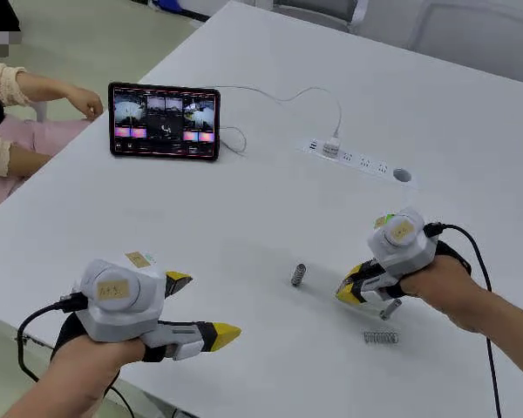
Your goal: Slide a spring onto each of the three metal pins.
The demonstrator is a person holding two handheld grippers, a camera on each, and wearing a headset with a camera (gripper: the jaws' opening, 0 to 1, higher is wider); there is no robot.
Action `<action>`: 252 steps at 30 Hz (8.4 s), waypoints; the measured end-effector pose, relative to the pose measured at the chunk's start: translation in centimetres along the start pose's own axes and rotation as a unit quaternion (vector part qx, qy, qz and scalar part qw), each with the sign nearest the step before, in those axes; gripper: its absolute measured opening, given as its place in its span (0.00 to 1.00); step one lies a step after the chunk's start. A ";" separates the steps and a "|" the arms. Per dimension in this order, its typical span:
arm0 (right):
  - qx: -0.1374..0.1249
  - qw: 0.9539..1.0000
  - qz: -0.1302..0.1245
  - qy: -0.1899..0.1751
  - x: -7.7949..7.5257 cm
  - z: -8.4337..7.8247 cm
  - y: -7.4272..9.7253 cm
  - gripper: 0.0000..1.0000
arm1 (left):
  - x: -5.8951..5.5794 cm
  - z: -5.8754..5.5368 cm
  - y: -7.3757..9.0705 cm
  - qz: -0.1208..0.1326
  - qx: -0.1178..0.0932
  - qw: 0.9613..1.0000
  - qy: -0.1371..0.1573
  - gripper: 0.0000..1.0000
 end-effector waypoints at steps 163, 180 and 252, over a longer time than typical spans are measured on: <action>-0.211 0.888 -0.136 -0.386 13.8 -16.6 13.4 0.85 | -7.3 4.1 -12.7 -0.161 0.064 0.980 -0.103 0.71; -0.216 0.883 -0.131 -0.396 15.3 -16.6 13.4 0.86 | -8.5 4.4 -15.9 -0.188 0.086 0.971 -0.118 0.70; -0.220 0.867 -0.125 -0.430 16.6 -17.2 13.1 0.84 | -8.7 1.7 -24.4 -0.124 0.111 0.975 -0.149 0.11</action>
Point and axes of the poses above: the centre of the closed fingertips' face, and the gripper's own axes: y roughly backward along the fingers, x roughly to its left, z roughly out of its top, the point moved 10 cm from there along y, roughly backward along the fingers, and after that the axes turned 11 degrees about -z, right-handed, at the moved point
